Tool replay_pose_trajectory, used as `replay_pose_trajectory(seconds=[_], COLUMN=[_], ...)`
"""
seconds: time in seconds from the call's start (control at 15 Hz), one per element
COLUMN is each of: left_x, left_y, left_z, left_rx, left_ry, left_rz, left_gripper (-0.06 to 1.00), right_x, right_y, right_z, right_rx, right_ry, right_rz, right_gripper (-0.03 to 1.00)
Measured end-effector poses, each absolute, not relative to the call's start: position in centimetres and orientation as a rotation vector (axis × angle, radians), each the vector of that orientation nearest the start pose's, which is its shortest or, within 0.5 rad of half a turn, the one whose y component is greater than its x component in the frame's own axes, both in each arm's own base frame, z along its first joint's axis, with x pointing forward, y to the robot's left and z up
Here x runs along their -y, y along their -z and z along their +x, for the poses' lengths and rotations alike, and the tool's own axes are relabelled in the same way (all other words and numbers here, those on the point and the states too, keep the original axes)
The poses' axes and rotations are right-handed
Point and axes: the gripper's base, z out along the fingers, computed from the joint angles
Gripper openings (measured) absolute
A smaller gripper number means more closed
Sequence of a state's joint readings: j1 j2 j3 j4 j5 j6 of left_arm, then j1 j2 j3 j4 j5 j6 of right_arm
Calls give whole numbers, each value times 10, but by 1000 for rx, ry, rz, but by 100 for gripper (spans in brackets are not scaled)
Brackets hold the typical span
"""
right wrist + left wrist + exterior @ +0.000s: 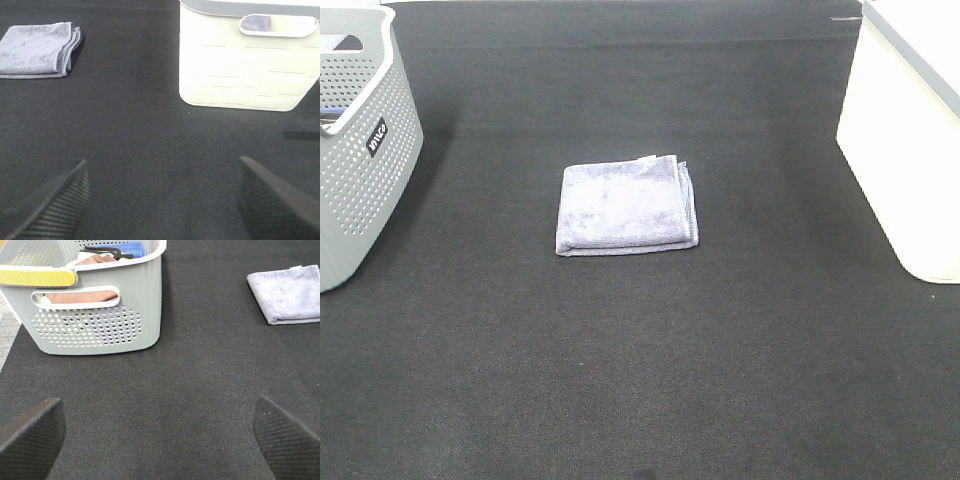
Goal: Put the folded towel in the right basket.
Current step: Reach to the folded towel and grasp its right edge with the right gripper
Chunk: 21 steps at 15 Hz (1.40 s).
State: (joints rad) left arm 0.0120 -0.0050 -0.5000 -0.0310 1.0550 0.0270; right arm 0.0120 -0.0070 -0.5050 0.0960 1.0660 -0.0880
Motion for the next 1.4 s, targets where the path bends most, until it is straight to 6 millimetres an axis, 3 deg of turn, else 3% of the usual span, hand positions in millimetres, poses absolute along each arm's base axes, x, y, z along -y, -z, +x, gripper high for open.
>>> replay_pose_trajectory(seconds=[1.13,1.27,1.4], left_x=[3,3,3], left_y=[-278,-278,-278], left_z=[-5,-5,-5], left_rx=[-2033,-2033,-2033], left_ry=[13,13,13], left_rz=[17,17,17], left_gripper=[97,97,97], right_x=[-7,-7,-7], right_y=[-280,-286,-313], right_z=[-7,-4,17], right_rx=[-2026,-2010,-1998], right_ry=[-63,-60,-58], right_rz=[-106,-104,-94], right_gripper=[76,76,76])
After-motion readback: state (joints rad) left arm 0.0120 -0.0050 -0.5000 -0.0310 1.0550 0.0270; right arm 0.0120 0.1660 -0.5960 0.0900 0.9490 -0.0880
